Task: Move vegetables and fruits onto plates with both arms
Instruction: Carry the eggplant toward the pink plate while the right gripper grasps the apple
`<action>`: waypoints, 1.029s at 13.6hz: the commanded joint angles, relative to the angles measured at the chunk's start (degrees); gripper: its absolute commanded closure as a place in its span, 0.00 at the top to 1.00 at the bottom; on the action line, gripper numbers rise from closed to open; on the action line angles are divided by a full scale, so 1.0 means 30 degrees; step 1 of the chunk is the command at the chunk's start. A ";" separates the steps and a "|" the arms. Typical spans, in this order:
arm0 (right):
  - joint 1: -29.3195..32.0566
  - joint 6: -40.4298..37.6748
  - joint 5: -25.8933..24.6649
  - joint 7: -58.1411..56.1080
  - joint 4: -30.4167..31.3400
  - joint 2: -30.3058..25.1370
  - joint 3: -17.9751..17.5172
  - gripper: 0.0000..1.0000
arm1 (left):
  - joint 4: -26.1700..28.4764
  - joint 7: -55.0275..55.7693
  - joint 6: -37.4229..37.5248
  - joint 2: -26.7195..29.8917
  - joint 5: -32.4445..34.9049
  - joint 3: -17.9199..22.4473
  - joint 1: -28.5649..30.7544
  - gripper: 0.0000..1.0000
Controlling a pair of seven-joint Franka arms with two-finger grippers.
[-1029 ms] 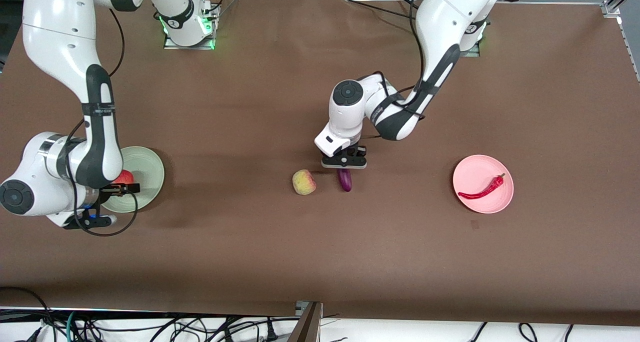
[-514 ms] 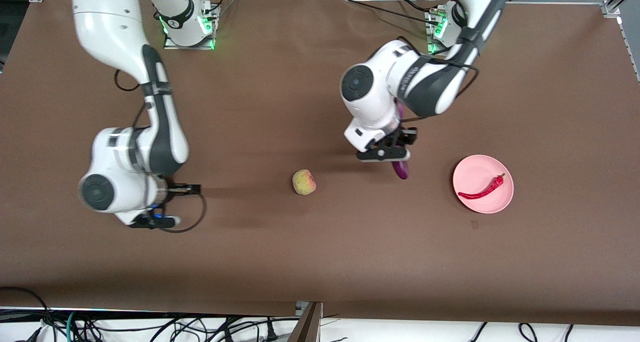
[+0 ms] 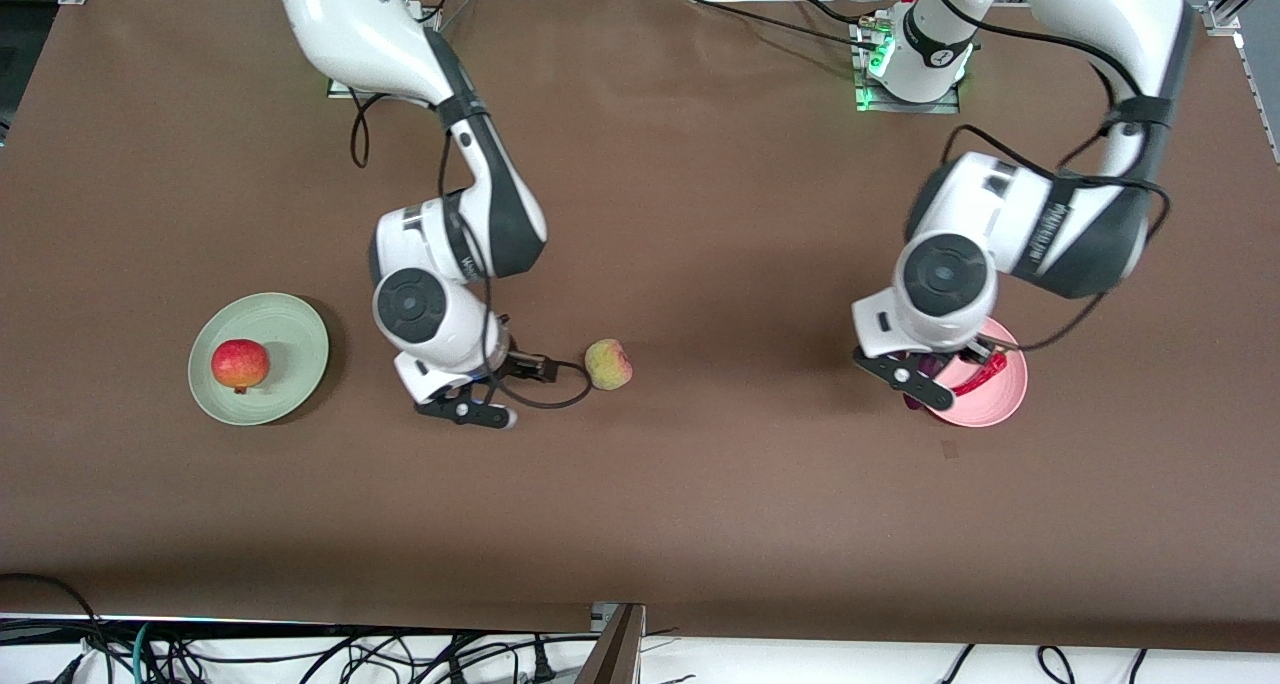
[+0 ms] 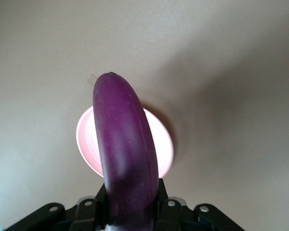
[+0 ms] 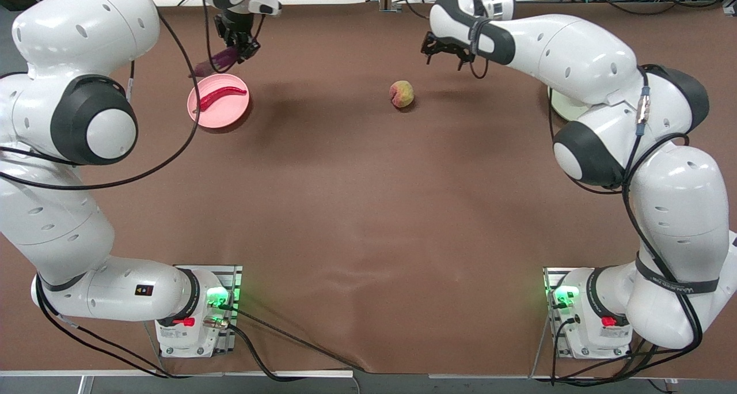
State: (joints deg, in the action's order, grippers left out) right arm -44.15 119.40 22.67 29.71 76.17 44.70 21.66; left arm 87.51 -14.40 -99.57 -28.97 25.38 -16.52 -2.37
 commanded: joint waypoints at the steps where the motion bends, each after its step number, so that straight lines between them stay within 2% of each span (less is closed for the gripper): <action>1: -0.1246 0.2495 0.0443 0.1953 0.0011 0.0886 -0.0246 1.00 | 0.0039 -0.4467 -0.0877 -0.1293 0.0154 -0.0354 0.1369 0.11; 3: -0.1746 0.3790 0.0443 0.2897 0.0040 0.1328 -0.0365 1.00 | 0.0388 -0.7988 -0.1933 -0.1971 -0.0020 -0.0354 0.2339 0.12; 5: -0.1922 0.3941 0.0443 0.2987 0.0069 0.1650 -0.0395 1.00 | 0.1059 -0.8966 -0.2547 -0.2207 -0.0050 -0.0354 0.3218 0.12; 7: -0.2391 0.4174 0.0413 0.2987 0.0069 0.2060 -0.0395 1.00 | 0.2375 -0.9465 -0.4299 -0.2384 -0.0050 -0.0354 0.3862 0.17; 8: -0.2393 0.4379 0.0413 0.2958 0.0069 0.2236 -0.0395 1.00 | 0.2875 -0.9496 -0.4947 -0.2384 -0.0050 -0.0354 0.4127 0.25; 9: -0.2393 0.4526 0.0413 0.2987 0.0069 0.2354 -0.0395 1.00 | 0.3083 -0.9583 -0.5127 -0.2587 -0.0050 -0.0354 0.4216 0.40; 10: -0.2422 0.4817 0.0442 0.2958 0.0069 0.2471 -0.0424 1.00 | 0.3085 -0.9729 -0.5129 -0.2937 -0.0079 -0.0354 0.4333 0.52; 11: -0.2480 0.4965 0.0443 0.2958 0.0069 0.2472 -0.0395 1.00 | 0.3085 -0.9731 -0.5158 -0.2970 -0.0167 -0.0383 0.4305 0.72; 12: -0.2539 0.5025 0.0443 0.2987 0.0069 0.2559 -0.0424 1.00 | 0.3027 -0.9789 -0.5129 -0.2912 -0.0312 -0.0384 0.4334 1.00; 14: -0.2568 0.5083 0.0413 0.2987 0.0040 0.2793 -0.0803 1.00 | 0.3027 -0.9848 -0.5100 -0.2853 -0.0343 -0.0384 0.4334 1.00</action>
State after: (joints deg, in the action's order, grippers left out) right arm -51.24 133.53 22.85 38.33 76.40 52.32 19.82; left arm 96.23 -42.09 -114.68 -38.26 25.36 -16.94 9.77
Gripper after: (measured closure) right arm 0.000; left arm 0.339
